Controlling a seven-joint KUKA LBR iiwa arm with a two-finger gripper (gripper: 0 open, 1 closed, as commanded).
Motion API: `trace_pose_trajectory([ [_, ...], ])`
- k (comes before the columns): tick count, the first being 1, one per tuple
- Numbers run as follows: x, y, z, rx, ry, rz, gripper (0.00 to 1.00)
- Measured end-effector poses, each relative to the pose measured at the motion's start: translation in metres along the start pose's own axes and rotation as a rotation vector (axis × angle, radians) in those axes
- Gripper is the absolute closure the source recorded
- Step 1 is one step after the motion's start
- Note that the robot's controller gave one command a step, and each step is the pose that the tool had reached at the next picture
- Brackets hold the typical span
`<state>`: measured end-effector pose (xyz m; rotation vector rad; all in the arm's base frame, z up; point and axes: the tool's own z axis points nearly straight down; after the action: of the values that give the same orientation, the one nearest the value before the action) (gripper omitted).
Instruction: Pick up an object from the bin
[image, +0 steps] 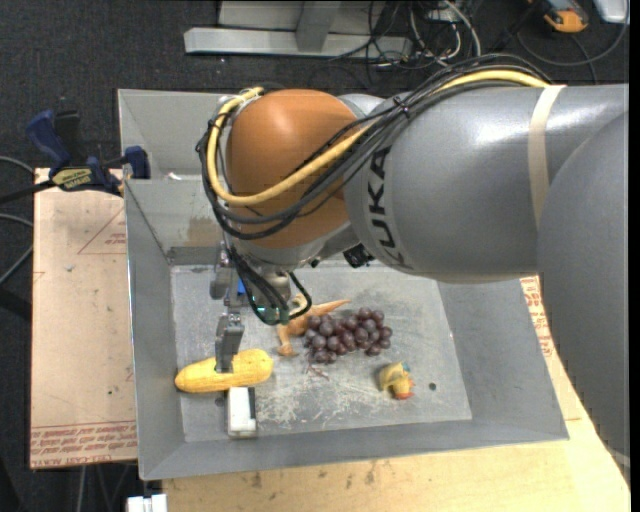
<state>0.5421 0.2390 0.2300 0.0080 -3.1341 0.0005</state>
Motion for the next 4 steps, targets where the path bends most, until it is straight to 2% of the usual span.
trace_pose_trajectory([
  [1,-0.002,-0.001,-0.005,-0.002,-0.008,0.004,0.0],
  [2,0.008,-0.014,0.045,-0.003,-0.013,-0.036,0.0],
  [3,0.006,-0.021,0.133,-0.001,-0.007,-0.224,1.0],
  [4,0.006,-0.021,0.133,-0.001,-0.007,-0.224,1.0],
])
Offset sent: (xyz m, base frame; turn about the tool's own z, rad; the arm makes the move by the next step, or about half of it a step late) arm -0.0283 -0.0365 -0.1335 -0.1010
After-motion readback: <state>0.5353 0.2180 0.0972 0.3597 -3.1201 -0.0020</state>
